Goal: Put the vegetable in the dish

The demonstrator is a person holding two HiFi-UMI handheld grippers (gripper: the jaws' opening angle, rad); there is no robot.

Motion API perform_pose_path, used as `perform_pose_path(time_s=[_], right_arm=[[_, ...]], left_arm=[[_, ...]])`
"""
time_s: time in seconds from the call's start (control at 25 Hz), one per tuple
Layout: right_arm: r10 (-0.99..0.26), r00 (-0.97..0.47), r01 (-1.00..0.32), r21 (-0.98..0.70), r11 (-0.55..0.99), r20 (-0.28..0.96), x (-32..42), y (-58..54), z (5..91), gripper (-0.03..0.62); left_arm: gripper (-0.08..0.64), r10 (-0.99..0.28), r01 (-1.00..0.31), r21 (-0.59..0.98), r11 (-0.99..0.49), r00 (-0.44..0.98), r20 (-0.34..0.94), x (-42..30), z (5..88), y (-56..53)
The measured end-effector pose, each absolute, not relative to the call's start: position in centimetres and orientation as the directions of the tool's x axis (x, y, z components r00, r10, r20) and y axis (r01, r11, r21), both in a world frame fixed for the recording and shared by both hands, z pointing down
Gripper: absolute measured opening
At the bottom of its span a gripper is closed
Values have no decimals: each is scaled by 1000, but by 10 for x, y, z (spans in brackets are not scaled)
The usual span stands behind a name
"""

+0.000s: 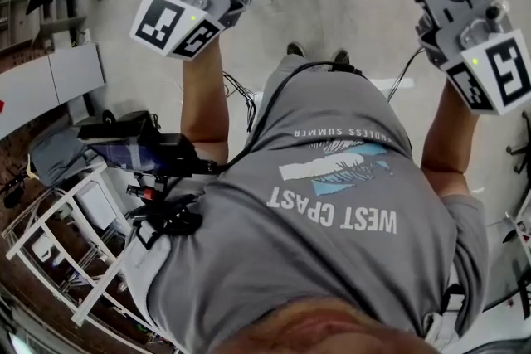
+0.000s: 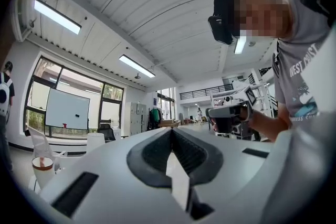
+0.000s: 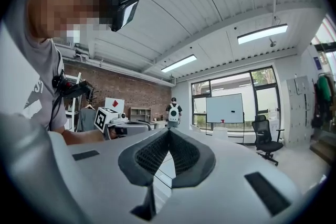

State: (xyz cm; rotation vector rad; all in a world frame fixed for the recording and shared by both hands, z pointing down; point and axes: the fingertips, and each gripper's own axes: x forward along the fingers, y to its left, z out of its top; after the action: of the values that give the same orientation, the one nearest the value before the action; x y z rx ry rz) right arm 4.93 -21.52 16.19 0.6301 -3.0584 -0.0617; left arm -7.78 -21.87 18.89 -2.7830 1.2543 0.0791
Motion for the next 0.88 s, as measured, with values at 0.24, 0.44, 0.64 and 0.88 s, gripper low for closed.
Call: perform_pose_path(time_s=[0.24, 0.44, 0.64, 0.88], right_arm=[[-417, -909, -416, 63, 907, -1, 22, -158, 150, 8], [-479, -878, -478, 75, 875, -3, -3, -86, 128, 8], [-517, -856, -516, 81, 853, -7, -51, -36, 108, 8], [-576, -817, -570, 125, 812, 14, -48, 99, 46, 8]], left_arm=[[8, -732, -742, -89, -665, 671, -119, -115, 169, -155], [8, -699, -712, -127, -691, 702, -135, -145, 143, -73], [8, -676, -691, -128, -712, 723, -145, -196, 126, -23], [8, -610, -636, -140, -759, 770, -189, -192, 66, 97]])
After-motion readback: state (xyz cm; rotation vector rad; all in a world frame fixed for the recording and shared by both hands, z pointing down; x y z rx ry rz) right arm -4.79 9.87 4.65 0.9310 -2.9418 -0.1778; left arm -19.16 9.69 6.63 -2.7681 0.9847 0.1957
